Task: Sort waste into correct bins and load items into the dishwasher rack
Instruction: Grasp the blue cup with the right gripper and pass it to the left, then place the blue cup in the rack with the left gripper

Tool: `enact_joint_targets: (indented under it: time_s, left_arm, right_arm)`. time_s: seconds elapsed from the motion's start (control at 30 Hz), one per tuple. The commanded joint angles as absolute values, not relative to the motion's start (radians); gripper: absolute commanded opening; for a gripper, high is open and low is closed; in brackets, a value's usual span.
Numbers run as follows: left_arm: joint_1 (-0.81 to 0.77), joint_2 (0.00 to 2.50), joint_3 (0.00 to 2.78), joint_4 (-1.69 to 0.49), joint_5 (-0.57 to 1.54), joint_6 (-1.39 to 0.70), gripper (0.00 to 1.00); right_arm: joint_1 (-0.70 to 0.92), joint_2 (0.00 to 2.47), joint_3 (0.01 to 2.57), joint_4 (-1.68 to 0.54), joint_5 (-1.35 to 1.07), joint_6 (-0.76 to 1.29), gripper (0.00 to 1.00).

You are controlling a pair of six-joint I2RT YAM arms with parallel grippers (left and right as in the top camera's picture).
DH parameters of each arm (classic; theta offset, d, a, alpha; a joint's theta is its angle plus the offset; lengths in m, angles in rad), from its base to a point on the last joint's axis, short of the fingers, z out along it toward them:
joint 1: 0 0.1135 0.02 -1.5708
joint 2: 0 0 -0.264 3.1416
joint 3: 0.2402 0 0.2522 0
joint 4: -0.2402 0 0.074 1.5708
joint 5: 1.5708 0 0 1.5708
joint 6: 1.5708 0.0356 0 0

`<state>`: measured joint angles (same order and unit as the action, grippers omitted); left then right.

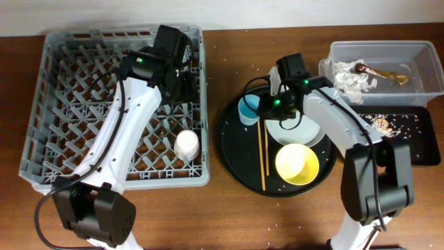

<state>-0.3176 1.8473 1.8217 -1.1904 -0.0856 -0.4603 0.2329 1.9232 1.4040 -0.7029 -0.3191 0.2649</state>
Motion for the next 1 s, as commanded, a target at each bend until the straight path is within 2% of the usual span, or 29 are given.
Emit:
enact_joint_targets:
  time_s: [0.0,0.07,0.13,0.2,0.27,0.3,0.43,0.6,0.87,0.9,0.97]
  left_arm:
    - [-0.316,1.828,1.837,-1.187,-0.075,-0.463,0.77]
    - [-0.316,1.828,1.837,-1.187,-0.067,-0.463,0.77]
    - [-0.307,1.828,1.837,-1.19,0.014,-0.461,0.78]
    - [-0.262,1.828,1.837,-1.175,0.268,-0.353,0.83]
    - [-0.18,1.829,1.832,-1.129,0.685,-0.194,0.86]
    - [-0.149,1.829,1.829,-1.113,0.837,-0.137,0.91]
    - [-0.095,1.829,1.765,-1.099,1.267,0.08,0.98]
    - [-0.096,1.829,1.657,-1.084,1.309,0.107,0.98]
    - [-0.096,1.829,1.638,-1.029,1.37,0.107,0.96]
    - [-0.097,1.829,1.638,-1.03,1.37,0.107,0.84]
    - [-0.097,1.829,1.637,-1.03,1.369,0.107,0.71]
  right_arm:
    - [0.236,1.936,1.402,-0.698,-0.276,0.281,0.04]
    - [0.235,1.934,1.403,-0.702,-0.291,0.287,0.04]
    - [0.214,1.879,1.405,-0.698,-0.484,0.286,0.04]
    - [0.163,1.823,1.405,-0.655,-0.71,0.271,0.04]
    - [0.107,1.814,1.404,-0.557,-0.993,0.267,0.04]
    - [0.094,1.821,1.404,-0.511,-1.091,0.272,0.04]
    - [0.105,1.823,1.404,-0.388,-1.242,0.316,0.04]
    - [0.145,1.823,1.404,-0.189,-1.338,0.453,0.04]
    - [0.245,1.84,1.404,-0.175,-1.253,0.461,0.04]
    - [0.249,1.841,1.404,-0.174,-1.213,0.487,0.04]
    - [0.249,1.841,1.404,-0.171,-1.191,0.492,0.04]
